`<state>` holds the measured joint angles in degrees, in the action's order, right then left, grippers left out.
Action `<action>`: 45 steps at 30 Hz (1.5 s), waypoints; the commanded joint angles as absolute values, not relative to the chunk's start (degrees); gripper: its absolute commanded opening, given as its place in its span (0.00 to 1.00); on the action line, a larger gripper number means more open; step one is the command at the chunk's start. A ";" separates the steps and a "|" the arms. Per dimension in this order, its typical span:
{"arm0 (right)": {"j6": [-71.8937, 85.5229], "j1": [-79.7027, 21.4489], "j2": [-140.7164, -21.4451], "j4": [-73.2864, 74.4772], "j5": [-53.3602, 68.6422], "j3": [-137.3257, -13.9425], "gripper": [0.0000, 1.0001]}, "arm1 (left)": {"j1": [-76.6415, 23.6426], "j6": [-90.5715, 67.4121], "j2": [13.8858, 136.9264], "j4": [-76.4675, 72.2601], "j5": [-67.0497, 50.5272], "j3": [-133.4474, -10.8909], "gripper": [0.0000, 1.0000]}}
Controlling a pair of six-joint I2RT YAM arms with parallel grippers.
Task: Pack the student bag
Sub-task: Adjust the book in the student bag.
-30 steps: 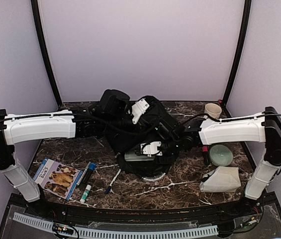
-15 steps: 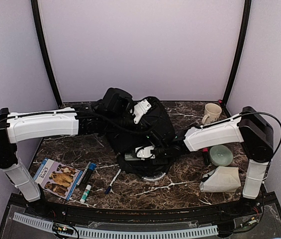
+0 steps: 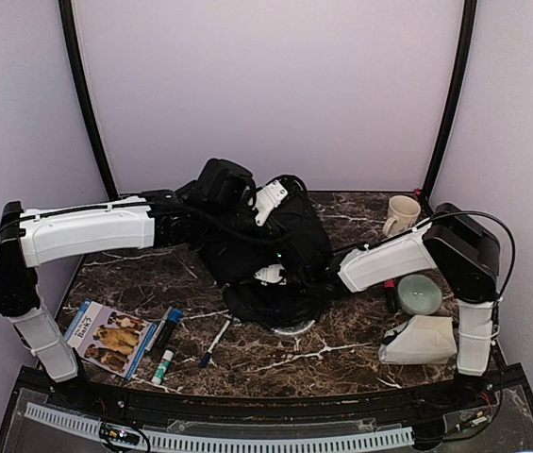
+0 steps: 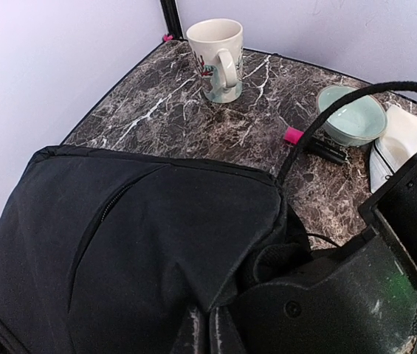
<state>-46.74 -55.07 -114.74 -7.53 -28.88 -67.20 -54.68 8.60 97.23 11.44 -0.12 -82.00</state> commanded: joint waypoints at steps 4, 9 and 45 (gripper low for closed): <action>-48.05 -52.33 -119.80 -26.20 -37.55 -67.25 0.43 | -58.09 8.79 96.34 10.91 -9.08 -85.19 0.00; -48.13 -51.78 -119.93 -28.38 -38.36 -66.66 0.43 | -58.18 9.03 95.81 11.26 -8.23 -84.66 0.00; -32.87 -58.40 -82.08 35.40 11.89 -53.19 0.59 | -57.48 -13.36 103.07 6.49 4.25 -75.94 0.05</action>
<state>-33.10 -58.13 -85.80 29.98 7.20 -53.84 -57.93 -9.45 100.92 5.10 2.92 -75.68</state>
